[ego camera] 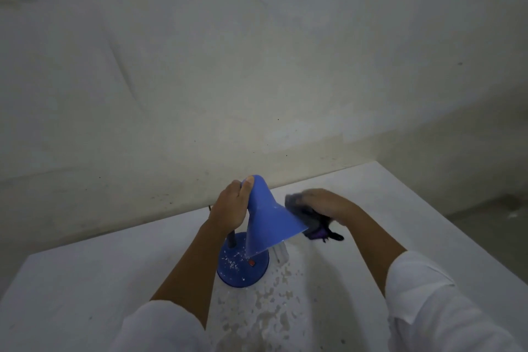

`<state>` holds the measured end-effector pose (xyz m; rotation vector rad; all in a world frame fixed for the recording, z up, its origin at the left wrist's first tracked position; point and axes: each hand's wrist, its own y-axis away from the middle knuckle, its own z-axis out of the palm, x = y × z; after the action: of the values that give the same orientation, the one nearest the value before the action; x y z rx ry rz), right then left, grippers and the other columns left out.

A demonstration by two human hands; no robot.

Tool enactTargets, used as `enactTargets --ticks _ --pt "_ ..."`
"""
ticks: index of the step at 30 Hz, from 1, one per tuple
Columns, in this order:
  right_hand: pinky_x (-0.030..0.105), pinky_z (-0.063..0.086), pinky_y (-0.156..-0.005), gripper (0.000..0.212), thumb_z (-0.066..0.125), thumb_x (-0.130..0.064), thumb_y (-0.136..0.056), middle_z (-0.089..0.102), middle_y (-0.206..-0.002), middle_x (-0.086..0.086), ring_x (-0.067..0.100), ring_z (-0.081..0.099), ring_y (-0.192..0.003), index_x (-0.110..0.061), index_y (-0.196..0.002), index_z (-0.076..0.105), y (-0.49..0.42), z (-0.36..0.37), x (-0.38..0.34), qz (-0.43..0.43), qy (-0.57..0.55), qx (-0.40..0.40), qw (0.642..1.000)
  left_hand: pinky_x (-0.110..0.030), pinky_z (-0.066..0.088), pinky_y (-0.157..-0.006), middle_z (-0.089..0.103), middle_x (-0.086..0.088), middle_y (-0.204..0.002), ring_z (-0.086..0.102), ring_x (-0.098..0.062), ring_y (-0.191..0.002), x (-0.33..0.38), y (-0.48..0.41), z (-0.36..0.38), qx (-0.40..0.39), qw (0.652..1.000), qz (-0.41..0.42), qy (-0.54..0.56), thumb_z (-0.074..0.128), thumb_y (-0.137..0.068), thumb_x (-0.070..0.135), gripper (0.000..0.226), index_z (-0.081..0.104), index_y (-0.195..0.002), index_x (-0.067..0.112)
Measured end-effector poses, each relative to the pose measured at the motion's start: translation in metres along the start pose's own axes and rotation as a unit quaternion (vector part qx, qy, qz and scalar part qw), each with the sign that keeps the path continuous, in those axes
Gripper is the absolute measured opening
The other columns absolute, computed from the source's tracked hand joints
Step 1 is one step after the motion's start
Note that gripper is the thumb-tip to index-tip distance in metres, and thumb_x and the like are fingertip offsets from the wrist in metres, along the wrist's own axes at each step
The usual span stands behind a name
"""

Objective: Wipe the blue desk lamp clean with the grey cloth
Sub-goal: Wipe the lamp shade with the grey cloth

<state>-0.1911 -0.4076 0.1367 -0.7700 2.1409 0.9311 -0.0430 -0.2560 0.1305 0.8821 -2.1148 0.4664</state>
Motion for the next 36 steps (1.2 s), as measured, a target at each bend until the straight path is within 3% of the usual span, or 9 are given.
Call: enactTargets --ticks 6,11,16,18,21,23,27,32,36 --pt "0.034 0.047 -0.08 0.022 0.051 -0.025 -0.091 0.064 -0.111 0.005 0.021 0.059 -0.1 -0.021 -0.11 0.062 0.024 0.004 -0.032 -0.152 -0.127 0.023 0.98 -0.048 0.042 -0.085 0.047 -0.009 -0.082 0.046 -0.027 -0.078 0.003 0.002 -0.001 0.013 1.0 -0.001 -0.008 0.024 -0.095 0.053 0.056 0.049 -0.09 0.004" --pt "0.026 0.041 -0.069 0.017 0.049 -0.016 -0.083 0.062 -0.091 0.001 0.017 0.054 -0.088 -0.011 -0.087 0.066 0.047 -0.011 -0.027 -0.123 -0.017 0.042 0.991 -0.046 0.043 -0.091 0.057 -0.016 -0.1 0.055 -0.032 -0.096 0.008 0.006 -0.001 0.01 1.0 -0.015 0.011 0.024 -0.095 0.053 0.056 0.053 -0.101 0.005" --pt "0.03 0.042 -0.072 0.012 0.052 -0.025 -0.088 0.059 -0.096 0.003 0.018 0.055 -0.089 -0.019 -0.097 0.056 0.061 -0.026 -0.034 -0.155 -0.157 0.086 0.972 -0.042 0.046 -0.092 0.057 -0.013 -0.101 0.056 -0.033 -0.096 0.004 0.003 0.0 0.02 0.997 0.01 0.073 0.035 -0.074 0.079 0.076 0.055 -0.097 0.009" --pt "0.031 0.044 -0.073 0.02 0.053 -0.03 -0.09 0.056 -0.096 0.003 0.017 0.056 -0.086 -0.016 -0.104 0.049 0.066 -0.024 -0.038 -0.167 -0.221 0.096 0.956 -0.044 0.044 -0.101 0.056 -0.015 -0.122 0.054 -0.029 -0.111 0.007 0.005 0.0 0.074 0.995 0.041 0.06 0.038 -0.08 0.071 0.076 0.053 -0.119 0.007" --pt "0.036 0.047 -0.075 0.03 0.054 -0.034 -0.091 0.053 -0.098 0.006 0.018 0.054 -0.086 -0.01 -0.107 0.045 0.072 -0.015 -0.048 -0.182 -0.252 0.122 0.942 -0.021 0.041 -0.098 0.049 0.002 -0.125 0.049 -0.011 -0.115 0.036 0.023 -0.006 0.127 0.976 0.155 0.087 0.043 -0.094 0.038 0.044 0.044 -0.13 0.013" --pt "0.04 0.051 -0.077 0.033 0.054 -0.034 -0.091 0.055 -0.1 0.009 0.02 0.056 -0.088 -0.006 -0.109 0.046 0.074 -0.005 -0.055 -0.185 -0.277 0.113 0.936 -0.008 0.043 -0.086 0.051 0.012 -0.117 0.052 0.001 -0.107 0.058 0.035 -0.013 0.057 0.97 0.192 0.138 0.041 -0.095 0.038 0.038 0.046 -0.127 0.018" --pt "0.041 0.054 -0.083 0.029 0.051 -0.034 -0.093 0.061 -0.1 0.008 0.021 0.062 -0.092 -0.009 -0.108 0.053 0.077 0.011 -0.065 -0.183 -0.355 0.072 0.914 -0.028 0.053 -0.084 0.062 0.001 -0.106 0.062 -0.012 -0.101 0.083 0.043 -0.017 -0.046 0.966 0.112 0.228 0.052 -0.091 0.037 0.025 0.054 -0.108 0.02" --pt "0.041 0.054 -0.083 0.04 0.037 -0.041 -0.097 0.06 -0.112 0.01 0.025 0.061 -0.099 -0.011 -0.118 0.052 0.075 0.016 -0.063 -0.179 -0.372 0.05 0.909 -0.047 0.054 -0.091 0.063 -0.014 -0.11 0.063 -0.029 -0.103 0.079 0.044 -0.026 -0.018 0.967 0.044 0.25 0.062 -0.086 0.033 0.025 0.053 -0.101 0.016" --pt "0.031 0.046 -0.074 0.027 0.041 -0.035 -0.096 0.057 -0.104 0.005 0.02 0.057 -0.09 -0.013 -0.108 0.051 0.065 0.02 -0.03 -0.138 -0.19 0.214 0.948 -0.039 0.056 -0.081 0.06 -0.005 -0.098 0.062 -0.025 -0.094 0.07 0.041 -0.04 0.113 0.966 0.055 0.228 0.063 -0.085 0.031 0.027 0.047 -0.102 0.018"
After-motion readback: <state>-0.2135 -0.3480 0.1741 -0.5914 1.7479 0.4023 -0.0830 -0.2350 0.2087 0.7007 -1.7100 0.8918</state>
